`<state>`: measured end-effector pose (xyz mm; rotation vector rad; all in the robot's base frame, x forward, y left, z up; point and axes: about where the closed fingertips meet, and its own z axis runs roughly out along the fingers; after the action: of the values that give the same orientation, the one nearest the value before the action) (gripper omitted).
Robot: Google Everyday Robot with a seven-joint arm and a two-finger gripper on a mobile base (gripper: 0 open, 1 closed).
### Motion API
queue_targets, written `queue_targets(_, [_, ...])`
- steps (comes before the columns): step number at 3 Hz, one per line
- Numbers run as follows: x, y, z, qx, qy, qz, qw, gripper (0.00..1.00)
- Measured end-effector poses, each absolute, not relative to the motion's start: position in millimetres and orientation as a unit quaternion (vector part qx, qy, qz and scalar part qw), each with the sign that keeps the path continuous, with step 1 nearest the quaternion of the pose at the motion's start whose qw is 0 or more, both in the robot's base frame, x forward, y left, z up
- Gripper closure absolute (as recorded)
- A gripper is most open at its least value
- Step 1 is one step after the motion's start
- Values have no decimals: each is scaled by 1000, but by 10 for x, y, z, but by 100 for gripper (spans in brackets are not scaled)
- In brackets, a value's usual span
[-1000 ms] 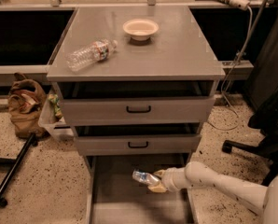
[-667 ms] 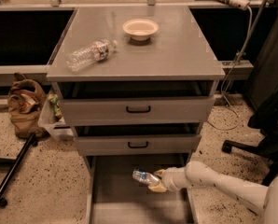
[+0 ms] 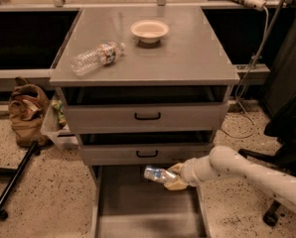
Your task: Pick redbull can from bottom drawer and place on counter
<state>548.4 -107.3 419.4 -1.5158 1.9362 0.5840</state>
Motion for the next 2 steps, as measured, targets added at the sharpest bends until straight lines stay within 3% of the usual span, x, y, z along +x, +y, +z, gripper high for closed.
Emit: queue_targets(2, [5493, -920, 5469, -622, 690, 200, 310, 100])
